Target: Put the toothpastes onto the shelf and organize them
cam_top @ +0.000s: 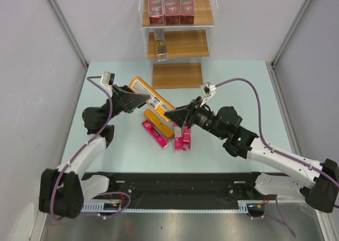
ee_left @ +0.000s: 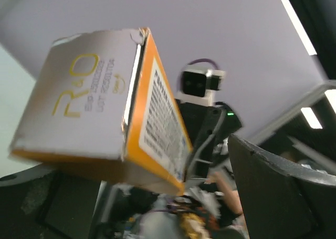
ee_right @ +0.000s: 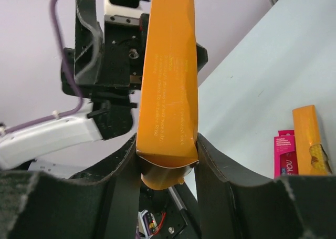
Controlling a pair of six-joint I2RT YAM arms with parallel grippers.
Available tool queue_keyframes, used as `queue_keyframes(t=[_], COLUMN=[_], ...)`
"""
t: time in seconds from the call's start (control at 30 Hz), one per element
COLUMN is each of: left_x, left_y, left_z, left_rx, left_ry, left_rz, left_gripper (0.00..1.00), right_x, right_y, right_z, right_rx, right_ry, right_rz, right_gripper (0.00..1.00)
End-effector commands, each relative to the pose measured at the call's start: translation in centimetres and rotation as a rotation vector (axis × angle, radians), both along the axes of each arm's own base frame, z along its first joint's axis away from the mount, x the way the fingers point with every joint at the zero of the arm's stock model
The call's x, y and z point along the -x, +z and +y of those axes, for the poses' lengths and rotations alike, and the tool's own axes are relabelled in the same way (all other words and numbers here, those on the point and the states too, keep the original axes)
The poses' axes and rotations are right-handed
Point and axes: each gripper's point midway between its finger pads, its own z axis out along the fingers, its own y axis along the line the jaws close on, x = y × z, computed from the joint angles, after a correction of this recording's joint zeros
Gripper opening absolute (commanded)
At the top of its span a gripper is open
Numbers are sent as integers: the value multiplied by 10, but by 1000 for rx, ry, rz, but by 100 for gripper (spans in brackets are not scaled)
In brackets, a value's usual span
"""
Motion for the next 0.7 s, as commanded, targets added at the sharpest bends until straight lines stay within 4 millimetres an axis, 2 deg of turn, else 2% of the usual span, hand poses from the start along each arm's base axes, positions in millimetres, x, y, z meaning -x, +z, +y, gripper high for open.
queue_keyframes(t=[0.0, 0.03, 0.07, 0.1, 0.13, 0.17, 0.27, 0.4, 0.5, 0.67], left_x=[-33, -51, -57, -63, -72, -67, -67, -65, -64, -64], left_y=[-35, -25, -75, -89, -93, -112, -126, -134, -130, -120], left_z=[13, 32, 50, 66, 91, 102, 128, 143, 143, 138], left_rx=[-289, -329, -495, -547, -582, -659, -737, -791, -786, -753], left_ry=[288, 460, 545, 635, 784, 821, 946, 1008, 1011, 995], left_rz=[21, 48, 237, 321, 385, 444, 515, 555, 533, 480], left_gripper=[100, 100, 100, 100, 100, 100, 100, 100, 100, 100], right_x=[-17, -20, -23, -25, -26, -27, -30, -36, -38, -58], right_y=[20, 18, 19, 14, 12, 12, 10, 5, 1, -11], right_z=[-29, -33, -38, -40, -42, -43, -46, -47, -47, -49], right_rx=[-34, -28, -29, -16, -8, -7, -4, 10, 17, 32], right_ry=[-143, -159, -174, -183, -188, -192, -196, -199, -194, -204], right_rz=[-15, -7, 0, 12, 17, 21, 29, 36, 47, 73], right_gripper=[22, 21, 21, 21, 21, 21, 20, 20, 20, 20])
